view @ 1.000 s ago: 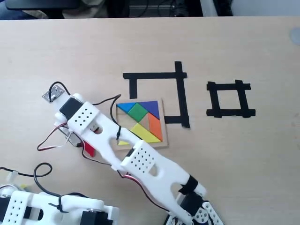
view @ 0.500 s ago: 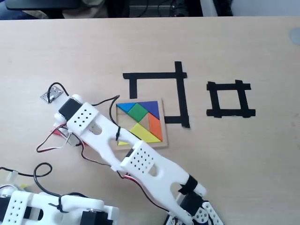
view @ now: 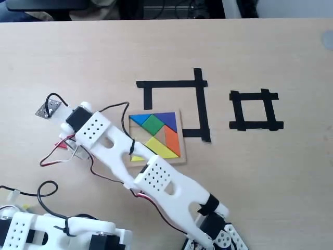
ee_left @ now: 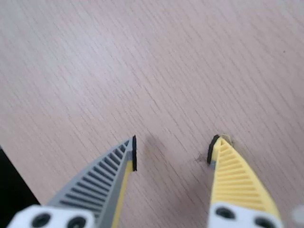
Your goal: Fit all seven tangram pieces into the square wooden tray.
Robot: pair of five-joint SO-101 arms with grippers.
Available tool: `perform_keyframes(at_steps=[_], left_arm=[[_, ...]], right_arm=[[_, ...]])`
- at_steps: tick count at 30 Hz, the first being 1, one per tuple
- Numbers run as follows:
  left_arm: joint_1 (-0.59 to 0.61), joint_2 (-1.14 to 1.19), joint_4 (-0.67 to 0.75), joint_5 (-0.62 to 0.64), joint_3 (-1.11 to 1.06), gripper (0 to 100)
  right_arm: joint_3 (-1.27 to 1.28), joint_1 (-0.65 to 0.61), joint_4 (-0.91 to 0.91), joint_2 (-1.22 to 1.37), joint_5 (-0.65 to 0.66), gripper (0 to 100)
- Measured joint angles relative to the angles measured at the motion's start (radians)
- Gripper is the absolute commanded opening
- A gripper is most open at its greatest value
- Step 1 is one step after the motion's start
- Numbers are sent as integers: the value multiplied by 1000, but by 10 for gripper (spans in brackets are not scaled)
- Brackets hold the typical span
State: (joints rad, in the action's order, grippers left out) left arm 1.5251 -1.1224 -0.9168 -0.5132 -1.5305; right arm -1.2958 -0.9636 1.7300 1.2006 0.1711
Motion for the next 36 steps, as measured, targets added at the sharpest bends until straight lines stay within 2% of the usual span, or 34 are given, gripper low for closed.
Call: perform_keyframes(at_steps=[8, 18, 25, 28, 36], left_arm=[[0, 0, 0, 0, 0, 263], [0, 0, 0, 0, 0, 263], [0, 0, 0, 0, 0, 263], [0, 0, 0, 0, 0, 263], [0, 0, 0, 0, 0, 263]], right_arm=[[0, -2, -5, 0, 382, 294], [0, -12, -144, 0, 535, 294], [0, -17, -184, 17, 511, 302], [-2, -28, -189, 28, 482, 375], [-66, -60, -101, 32, 281, 394]])
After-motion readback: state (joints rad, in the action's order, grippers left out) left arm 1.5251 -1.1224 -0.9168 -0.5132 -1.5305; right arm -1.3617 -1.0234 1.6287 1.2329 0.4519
